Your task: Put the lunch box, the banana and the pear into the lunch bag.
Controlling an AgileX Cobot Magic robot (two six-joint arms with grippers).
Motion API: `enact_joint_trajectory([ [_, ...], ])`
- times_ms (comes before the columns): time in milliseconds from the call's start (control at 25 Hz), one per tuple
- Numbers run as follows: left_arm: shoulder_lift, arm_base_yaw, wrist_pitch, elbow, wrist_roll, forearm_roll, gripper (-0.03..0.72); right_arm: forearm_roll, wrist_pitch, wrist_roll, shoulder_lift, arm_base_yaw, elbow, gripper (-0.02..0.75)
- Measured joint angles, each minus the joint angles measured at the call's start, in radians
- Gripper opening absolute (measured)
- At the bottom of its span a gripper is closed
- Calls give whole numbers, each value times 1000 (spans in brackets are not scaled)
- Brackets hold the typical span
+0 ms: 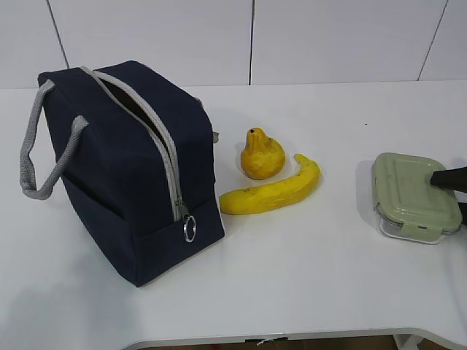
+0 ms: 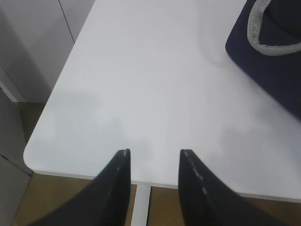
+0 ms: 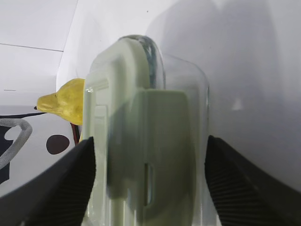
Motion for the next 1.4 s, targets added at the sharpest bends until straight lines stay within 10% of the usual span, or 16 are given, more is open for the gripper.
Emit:
enact_joint_trajectory([
  [1400,0,0,0,0,0,0,242,-2,0,14,0,0,-2,396],
])
